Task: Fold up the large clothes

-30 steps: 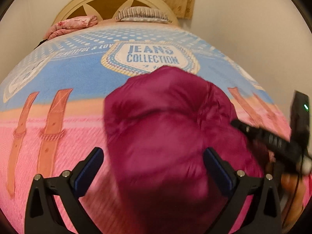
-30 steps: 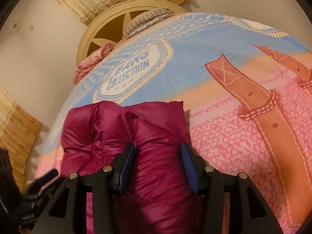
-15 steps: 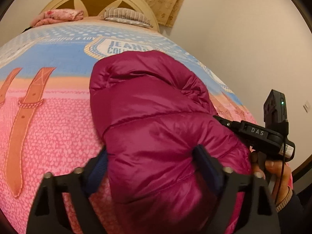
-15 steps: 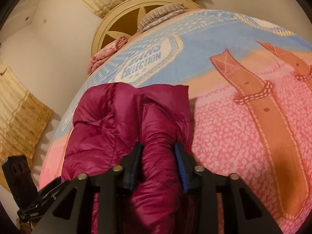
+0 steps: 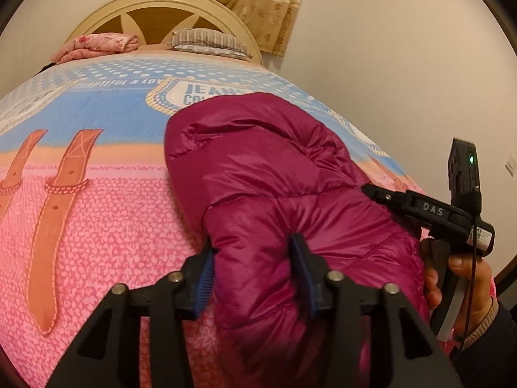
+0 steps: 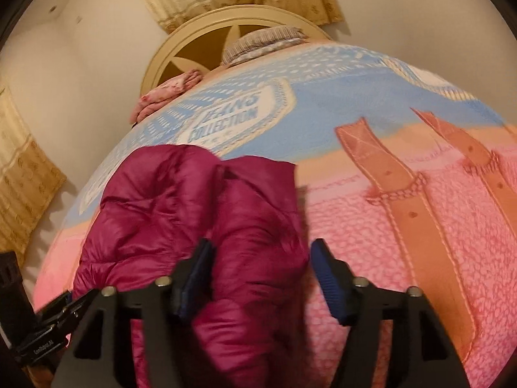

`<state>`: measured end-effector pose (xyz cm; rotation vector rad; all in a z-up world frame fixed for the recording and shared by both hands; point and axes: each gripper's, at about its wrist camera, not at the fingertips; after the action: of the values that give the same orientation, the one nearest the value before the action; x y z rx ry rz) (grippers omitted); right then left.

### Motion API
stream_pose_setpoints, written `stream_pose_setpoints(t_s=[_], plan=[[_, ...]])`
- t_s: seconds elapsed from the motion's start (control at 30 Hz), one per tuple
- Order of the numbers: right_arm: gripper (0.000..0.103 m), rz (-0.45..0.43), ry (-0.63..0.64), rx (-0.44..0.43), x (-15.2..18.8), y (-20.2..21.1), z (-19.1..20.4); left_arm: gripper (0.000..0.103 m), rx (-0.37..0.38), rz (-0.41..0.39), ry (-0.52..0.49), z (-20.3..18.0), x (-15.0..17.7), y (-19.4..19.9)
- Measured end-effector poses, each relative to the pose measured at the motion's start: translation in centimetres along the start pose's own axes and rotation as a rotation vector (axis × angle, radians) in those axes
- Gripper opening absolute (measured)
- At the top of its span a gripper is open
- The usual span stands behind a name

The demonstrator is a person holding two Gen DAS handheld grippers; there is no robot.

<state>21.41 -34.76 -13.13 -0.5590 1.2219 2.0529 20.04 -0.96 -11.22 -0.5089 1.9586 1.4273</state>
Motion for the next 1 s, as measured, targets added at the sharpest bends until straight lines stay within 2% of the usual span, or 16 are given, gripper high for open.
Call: stream_pose_setpoints(t_s=[0.07,0.13,0.17,0.2,0.23,0.3,0.37,0.47,0.63,0.77,1.0], plan=[[0.065,0.022,-0.036,-0.035,0.0,-0.4,-0.9,0.069,-0.015,-0.005,0.012,0.3,0.4,0.1],[0.064,0.053,-0.064,-0.075,0.0,-0.9,-1.5,0.074,-0.011,0.000,0.022,0.6,0.9,0.0],[0.053,0.071,-0.072,-0.102,0.1,-1.3,-1.6,0.074,0.002,0.005,0.027,0.7,0.7,-0.4],[0.042,0.091,-0.077,-0.141,0.1,-1.7,-1.6,0.073,0.040,0.023,0.038,0.8,0.8,-0.8],[0.039,0.095,-0.080,-0.150,0.0,-1.7,-1.5,0.060,0.084,0.037,0.049,1.0,0.7,-1.0],[0.027,0.112,-0.105,-0.189,-0.3,-1.9,-1.4,0.048,0.097,0.020,0.027,0.5,0.6,-0.5],[0.022,0.106,-0.118,-0.217,-0.4,-1.6,-1.2,0.036,0.073,-0.010,-0.027,-0.3,0.6,0.5],[0.019,0.082,-0.110,-0.243,-0.4,-0.9,-0.2,0.026,0.078,-0.038,-0.030,-0.2,0.5,2.5],[0.017,0.059,-0.062,-0.280,-0.1,-0.2,3.2,0.024,0.010,-0.097,-0.061,0.7,0.2,6.2],[0.015,0.048,-0.014,-0.339,-0.2,-0.2,6.8,0.022,-0.049,-0.083,-0.055,2.3,-0.2,8.0],[0.014,0.107,0.061,-0.391,0.0,-4.2,13.0,0.020,-0.131,-0.085,-0.004,6.1,0.7,10.7]])
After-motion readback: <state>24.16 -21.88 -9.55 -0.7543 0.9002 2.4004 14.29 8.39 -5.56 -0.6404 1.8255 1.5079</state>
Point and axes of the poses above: each gripper's, at about its wrist camera, not at the fingertips, and y roughly against the way its jaws point, z to its left, x to its underside, and after that the axes turned 11 degrees about -x, right-handed
